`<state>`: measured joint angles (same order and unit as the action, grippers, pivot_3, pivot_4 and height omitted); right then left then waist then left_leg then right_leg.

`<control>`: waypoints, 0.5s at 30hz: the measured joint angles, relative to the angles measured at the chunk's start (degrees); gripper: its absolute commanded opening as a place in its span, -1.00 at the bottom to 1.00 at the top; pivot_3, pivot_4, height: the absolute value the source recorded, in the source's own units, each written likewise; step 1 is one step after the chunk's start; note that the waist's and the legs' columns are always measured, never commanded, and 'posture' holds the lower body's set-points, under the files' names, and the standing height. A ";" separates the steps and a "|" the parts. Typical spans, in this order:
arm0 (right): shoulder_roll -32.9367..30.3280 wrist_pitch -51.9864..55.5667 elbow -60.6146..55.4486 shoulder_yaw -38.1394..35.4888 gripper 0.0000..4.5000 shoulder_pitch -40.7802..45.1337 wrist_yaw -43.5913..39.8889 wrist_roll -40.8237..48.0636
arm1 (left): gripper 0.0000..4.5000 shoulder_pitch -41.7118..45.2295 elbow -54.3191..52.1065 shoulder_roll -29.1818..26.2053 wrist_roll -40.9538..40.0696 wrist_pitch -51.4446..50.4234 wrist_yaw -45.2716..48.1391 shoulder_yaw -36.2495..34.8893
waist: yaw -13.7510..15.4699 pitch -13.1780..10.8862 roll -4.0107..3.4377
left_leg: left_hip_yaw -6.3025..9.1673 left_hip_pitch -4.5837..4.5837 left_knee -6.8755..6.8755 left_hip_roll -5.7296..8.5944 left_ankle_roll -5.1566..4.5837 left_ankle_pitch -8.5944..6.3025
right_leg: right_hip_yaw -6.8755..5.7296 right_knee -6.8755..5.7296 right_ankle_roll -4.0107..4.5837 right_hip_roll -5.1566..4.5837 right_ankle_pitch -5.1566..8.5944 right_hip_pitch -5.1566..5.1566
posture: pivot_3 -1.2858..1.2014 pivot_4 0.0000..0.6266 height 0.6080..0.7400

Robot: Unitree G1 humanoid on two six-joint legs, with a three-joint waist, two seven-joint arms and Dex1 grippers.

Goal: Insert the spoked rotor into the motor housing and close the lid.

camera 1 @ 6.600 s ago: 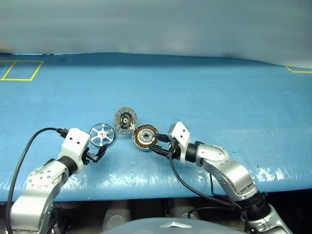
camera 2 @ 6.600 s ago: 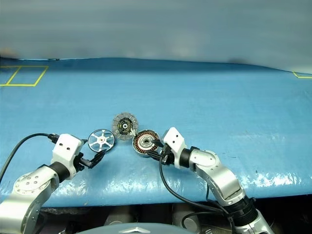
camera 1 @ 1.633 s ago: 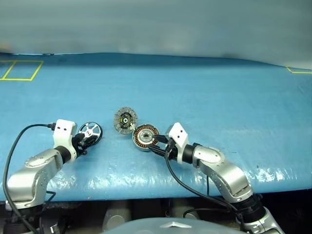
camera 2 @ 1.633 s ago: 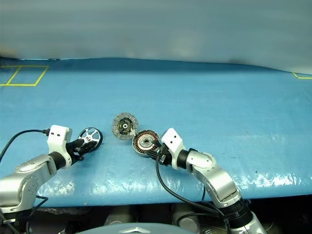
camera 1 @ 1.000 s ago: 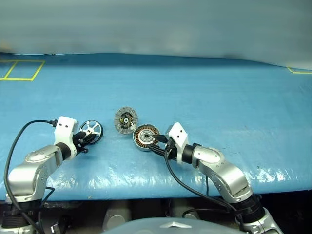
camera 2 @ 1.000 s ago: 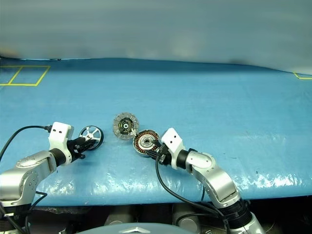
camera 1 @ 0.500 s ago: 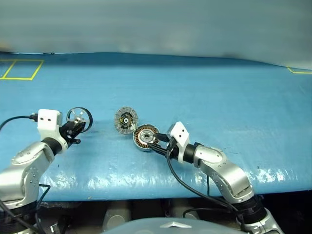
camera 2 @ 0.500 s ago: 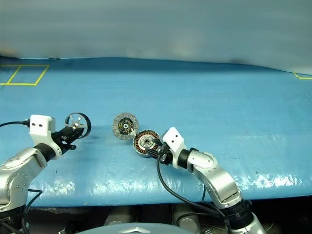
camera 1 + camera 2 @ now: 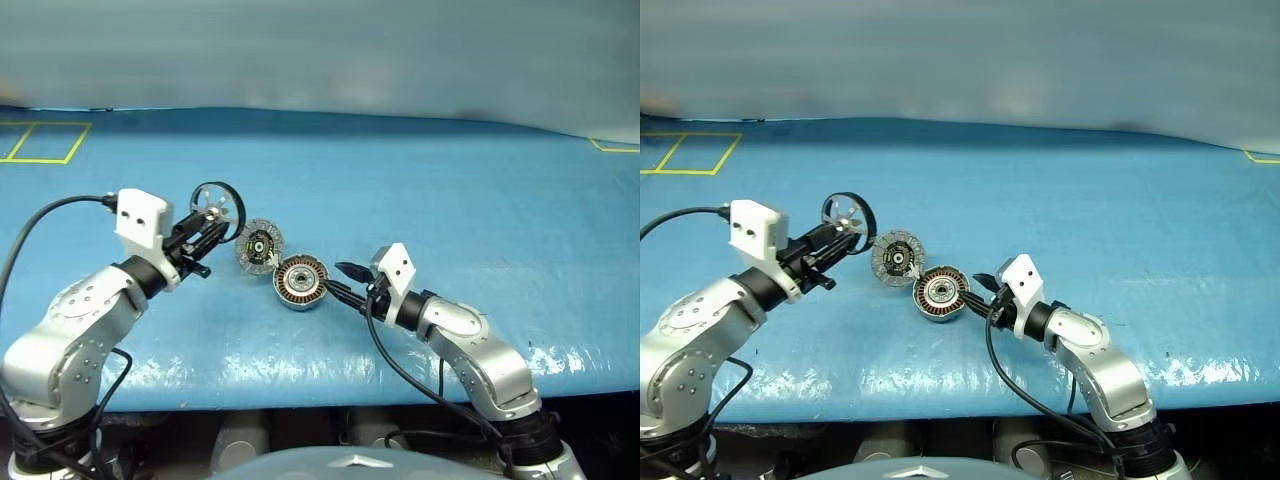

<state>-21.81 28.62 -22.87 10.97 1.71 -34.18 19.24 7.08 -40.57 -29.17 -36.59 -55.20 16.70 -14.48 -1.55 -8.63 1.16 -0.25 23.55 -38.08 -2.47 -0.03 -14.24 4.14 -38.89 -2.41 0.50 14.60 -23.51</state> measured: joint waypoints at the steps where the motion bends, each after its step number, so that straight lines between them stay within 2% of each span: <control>1: -0.01 0.00 0.02 -0.09 -0.06 -0.33 0.09 -0.09 | -0.36 0.94 -0.50 0.53 0.08 -0.64 -0.95 1.89 | 0.02 0.00 0.00 | 0.00 0.00 0.00 0.00 0.00 0.00 | 0.01 0.00 0.00 0.00 0.00 0.01 | 0.03 -0.52 1.00; 6: 0.04 0.00 0.18 -0.13 -0.06 -0.48 0.54 -0.67 | -0.36 3.73 -2.12 2.68 1.68 -4.49 -5.26 12.29 | -0.04 0.00 -0.01 | 0.01 0.00 0.01 0.01 0.00 0.00 | 0.03 0.00 -0.02 0.03 -0.01 0.00 | 0.03 -0.52 1.00; 15: 0.06 0.05 0.22 -0.08 -0.06 -0.49 0.51 -0.88 | -0.36 5.44 -0.87 3.96 8.52 -5.82 -8.83 22.88 | 0.02 0.00 -0.01 | 0.00 0.00 0.00 0.02 0.02 0.01 | 0.02 0.00 -0.01 0.05 0.00 0.00 | 0.03 -0.52 1.00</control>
<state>-21.75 28.67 -22.64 10.90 1.22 -33.67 18.36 12.52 -41.44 -25.21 -28.06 -61.02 7.87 8.39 -1.53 -8.63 1.16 -0.25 23.55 -38.08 -2.45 -0.01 -14.23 4.16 -38.89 -2.43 0.55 14.60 -23.50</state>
